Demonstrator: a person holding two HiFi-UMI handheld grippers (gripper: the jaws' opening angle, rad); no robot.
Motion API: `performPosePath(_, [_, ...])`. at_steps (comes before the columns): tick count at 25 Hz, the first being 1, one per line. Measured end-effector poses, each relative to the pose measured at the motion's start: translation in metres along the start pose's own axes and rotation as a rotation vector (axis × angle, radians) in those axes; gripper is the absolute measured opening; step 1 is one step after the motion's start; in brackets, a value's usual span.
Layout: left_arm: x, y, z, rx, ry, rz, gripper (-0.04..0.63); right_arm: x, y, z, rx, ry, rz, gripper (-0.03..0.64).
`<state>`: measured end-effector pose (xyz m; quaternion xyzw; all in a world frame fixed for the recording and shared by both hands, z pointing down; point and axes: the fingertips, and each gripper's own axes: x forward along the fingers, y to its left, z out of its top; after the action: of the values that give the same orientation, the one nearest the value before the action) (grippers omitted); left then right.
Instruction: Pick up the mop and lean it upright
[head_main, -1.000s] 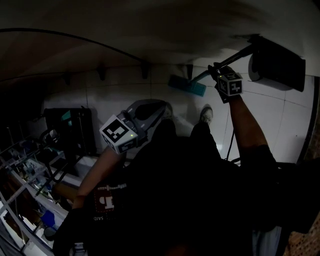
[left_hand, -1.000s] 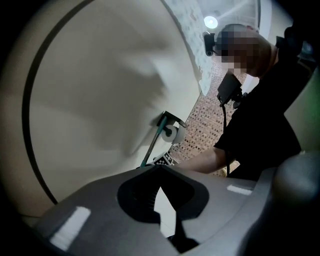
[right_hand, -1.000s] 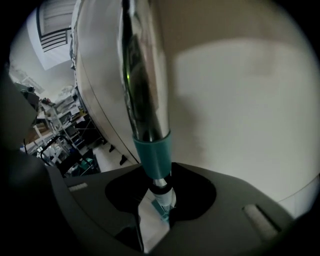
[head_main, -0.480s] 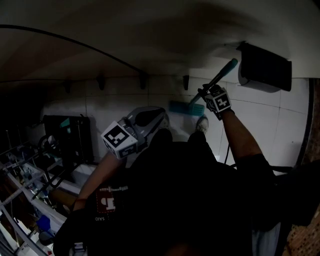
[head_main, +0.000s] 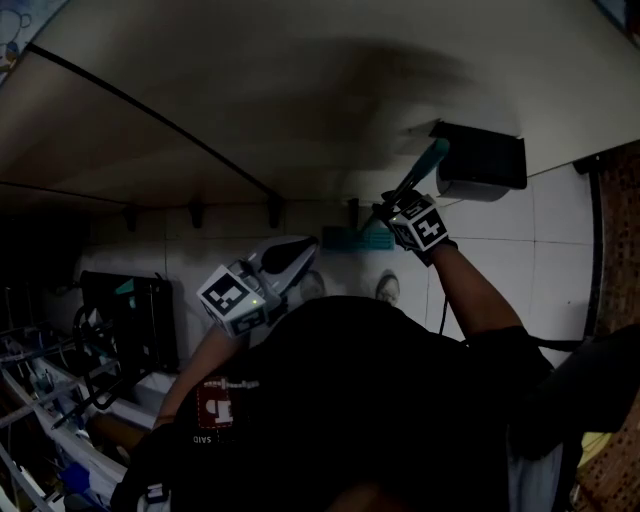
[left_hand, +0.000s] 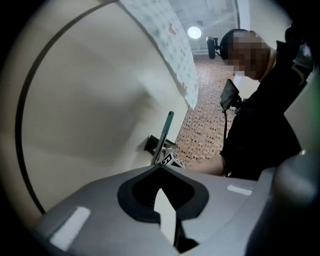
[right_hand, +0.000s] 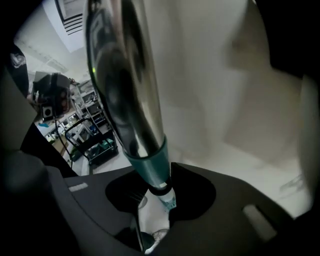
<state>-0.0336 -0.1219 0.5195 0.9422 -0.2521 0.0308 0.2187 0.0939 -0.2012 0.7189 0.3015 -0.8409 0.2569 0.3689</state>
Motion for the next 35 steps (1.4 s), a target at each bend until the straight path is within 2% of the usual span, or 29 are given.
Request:
performPosePath(4, [-0.006, -0.018, 0.051, 0.029, -0.075, 0.012, -0.006, -0.065, 0.023, 0.063, -0.035, -0.099, 0.005, 0.140])
performPosePath(10, [-0.014, -0.028, 0.125, 0.122, -0.185, -0.006, -0.006, -0.164, 0.045, 0.153, -0.106, -0.228, 0.006, 0.138])
performPosePath(13, [-0.023, -0.031, 0.156, 0.155, -0.229, 0.007, -0.006, -0.206, 0.060, 0.186, -0.138, -0.289, 0.039, 0.138])
performPosePath(17, [-0.032, -0.038, 0.201, 0.177, -0.330, 0.006, -0.006, -0.255, 0.075, 0.223, -0.200, -0.343, 0.072, 0.138])
performPosePath(22, [-0.041, -0.041, 0.233, 0.280, -0.331, 0.030, -0.006, -0.306, 0.088, 0.265, -0.256, -0.406, 0.089, 0.137])
performPosePath(26, [-0.046, -0.054, 0.253, 0.322, -0.348, 0.008, -0.006, -0.337, 0.102, 0.286, -0.295, -0.448, 0.098, 0.137])
performPosePath(35, [-0.057, -0.054, 0.292, 0.340, -0.381, 0.044, -0.006, -0.371, 0.104, 0.315, -0.311, -0.513, 0.076, 0.137])
